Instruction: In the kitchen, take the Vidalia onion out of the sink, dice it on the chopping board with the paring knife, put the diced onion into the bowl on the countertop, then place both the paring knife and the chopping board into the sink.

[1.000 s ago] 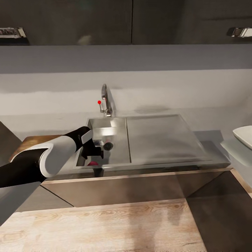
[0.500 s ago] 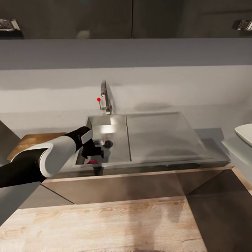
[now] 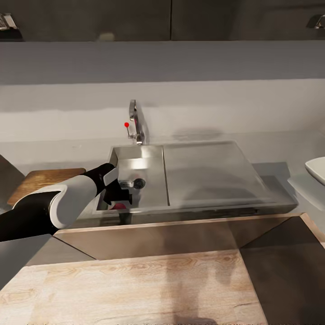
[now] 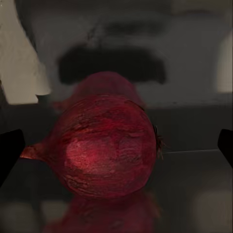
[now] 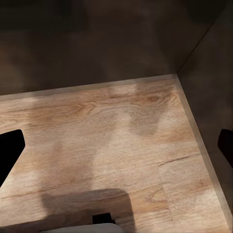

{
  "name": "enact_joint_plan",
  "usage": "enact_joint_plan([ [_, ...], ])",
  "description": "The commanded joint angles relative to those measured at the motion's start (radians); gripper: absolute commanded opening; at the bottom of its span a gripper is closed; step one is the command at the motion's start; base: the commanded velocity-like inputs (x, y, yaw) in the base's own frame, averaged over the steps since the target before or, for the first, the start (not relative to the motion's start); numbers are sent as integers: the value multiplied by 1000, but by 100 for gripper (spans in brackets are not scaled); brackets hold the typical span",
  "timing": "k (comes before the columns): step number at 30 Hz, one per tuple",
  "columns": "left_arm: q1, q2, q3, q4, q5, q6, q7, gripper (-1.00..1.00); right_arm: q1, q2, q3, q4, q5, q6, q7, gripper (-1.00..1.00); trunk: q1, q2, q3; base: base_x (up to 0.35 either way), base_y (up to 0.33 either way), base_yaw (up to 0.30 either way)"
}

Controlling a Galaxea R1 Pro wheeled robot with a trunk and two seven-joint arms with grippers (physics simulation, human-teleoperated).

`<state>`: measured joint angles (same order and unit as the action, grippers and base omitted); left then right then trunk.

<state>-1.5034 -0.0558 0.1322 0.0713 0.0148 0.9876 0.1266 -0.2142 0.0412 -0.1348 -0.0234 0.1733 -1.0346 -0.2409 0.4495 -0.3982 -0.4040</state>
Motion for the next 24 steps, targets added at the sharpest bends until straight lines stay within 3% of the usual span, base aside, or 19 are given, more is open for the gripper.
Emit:
enact_joint_plan([
  [1, -1, 1, 9, 2, 2, 0, 10, 100, -1, 1, -8, 0, 11, -2, -5, 100, 0, -2, -3, 0, 0, 0],
  [24, 5, 4, 9, 4, -1, -1, 10, 100, -1, 2, -7, 0, 11, -2, -5, 100, 0, -2, -32, 0, 0, 0],
])
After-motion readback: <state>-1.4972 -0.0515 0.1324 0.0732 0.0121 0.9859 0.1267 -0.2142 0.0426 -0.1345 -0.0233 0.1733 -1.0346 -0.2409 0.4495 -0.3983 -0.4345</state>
